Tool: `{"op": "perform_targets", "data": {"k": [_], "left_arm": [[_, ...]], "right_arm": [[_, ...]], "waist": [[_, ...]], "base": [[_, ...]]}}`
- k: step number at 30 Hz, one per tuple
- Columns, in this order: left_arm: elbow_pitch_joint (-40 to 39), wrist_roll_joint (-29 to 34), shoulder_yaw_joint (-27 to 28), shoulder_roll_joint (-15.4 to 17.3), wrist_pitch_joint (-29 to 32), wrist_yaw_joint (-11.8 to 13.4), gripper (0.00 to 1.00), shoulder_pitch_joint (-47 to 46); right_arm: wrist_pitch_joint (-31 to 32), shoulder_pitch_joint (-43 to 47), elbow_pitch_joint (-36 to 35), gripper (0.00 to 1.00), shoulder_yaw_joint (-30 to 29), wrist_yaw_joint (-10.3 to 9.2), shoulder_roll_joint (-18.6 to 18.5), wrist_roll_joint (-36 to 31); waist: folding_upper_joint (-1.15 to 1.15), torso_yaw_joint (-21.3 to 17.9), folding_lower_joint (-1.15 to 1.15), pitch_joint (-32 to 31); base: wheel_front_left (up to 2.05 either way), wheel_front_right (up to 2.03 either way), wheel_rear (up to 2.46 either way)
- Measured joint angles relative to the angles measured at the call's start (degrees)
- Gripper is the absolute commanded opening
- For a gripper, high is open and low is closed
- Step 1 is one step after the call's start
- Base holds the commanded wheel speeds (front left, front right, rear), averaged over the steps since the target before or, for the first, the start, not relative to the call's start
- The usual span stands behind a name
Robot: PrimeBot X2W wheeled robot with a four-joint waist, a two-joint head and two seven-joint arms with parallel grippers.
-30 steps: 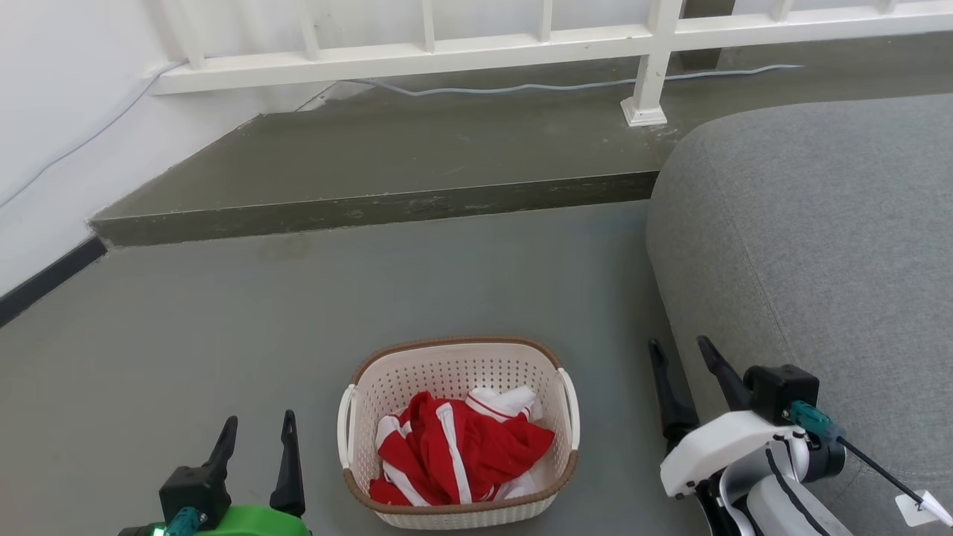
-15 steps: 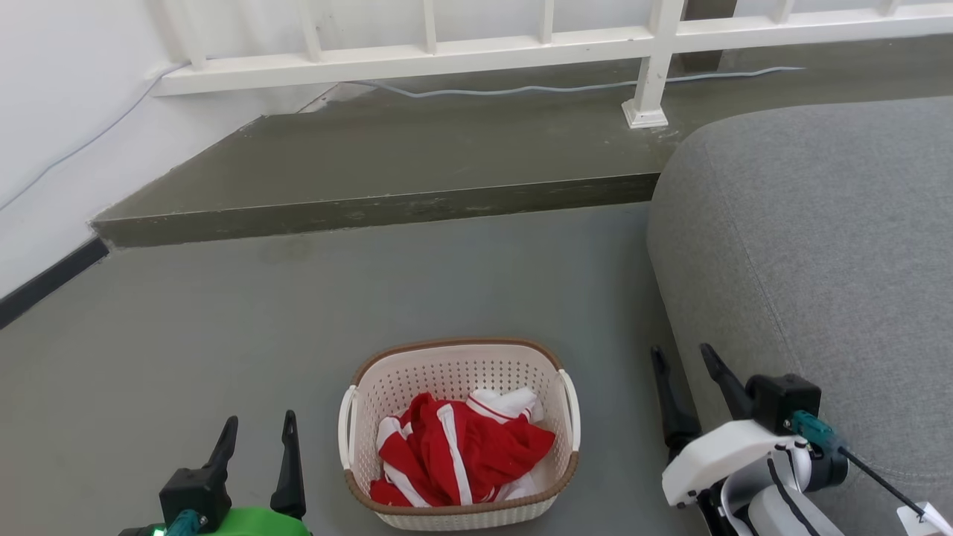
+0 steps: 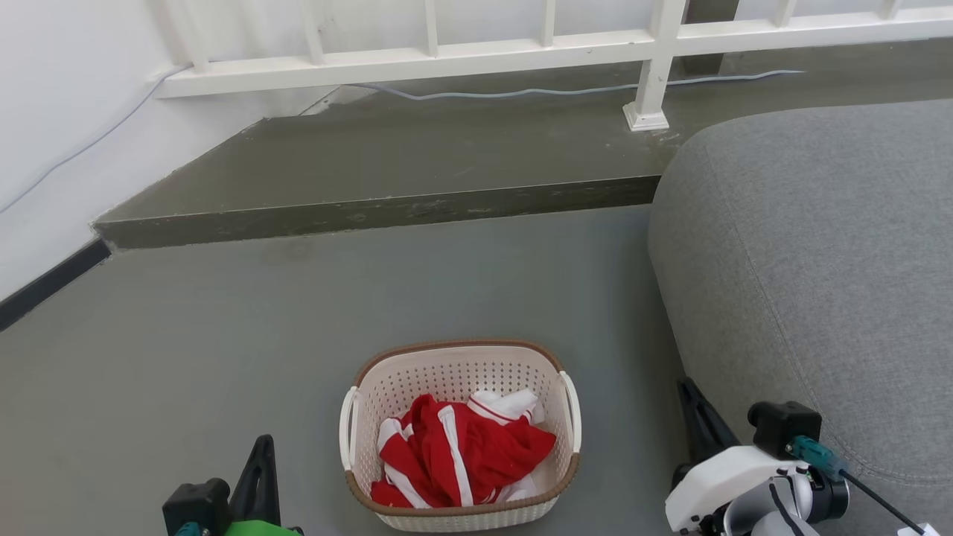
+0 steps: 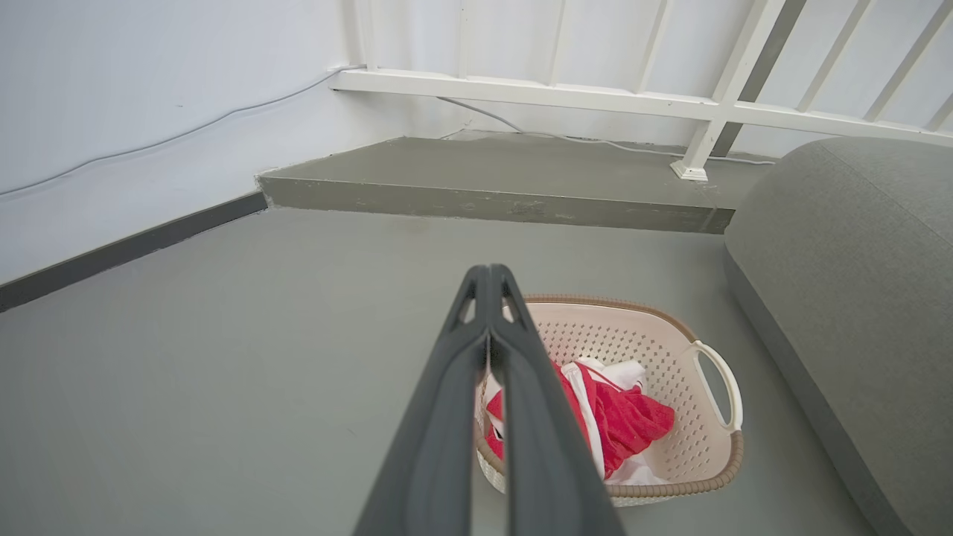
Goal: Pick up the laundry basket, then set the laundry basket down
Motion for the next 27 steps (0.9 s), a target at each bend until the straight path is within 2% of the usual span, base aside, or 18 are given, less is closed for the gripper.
{"op": "perform_targets", "data": {"k": [5,12,27], "left_arm": [[0.0,-2.4,0.5,0.0,0.6,-0.5,0.0,0.0],[0.1,-8.8,1.9,-0.2,2.3,-1.5,0.0,0.0],[0.0,-18.3,3.9,-0.4,5.1,-2.9,0.0,-0.3]], "right_arm": [[0.5,0.0,-0.3,0.0,-0.9,0.51,0.1,2.4],[1.8,0.0,-0.8,0.0,-2.7,1.76,0.2,8.8],[4.3,-0.1,-1.5,0.0,-6.4,3.01,0.6,17.5]], "waist": [[0.0,0.1,0.0,0.1],[0.0,0.2,0.0,0.2],[0.0,0.4,0.0,0.4]], "base": [[0.0,0.0,0.0],[0.0,0.0,0.0],[0.0,0.0,0.0]]}}
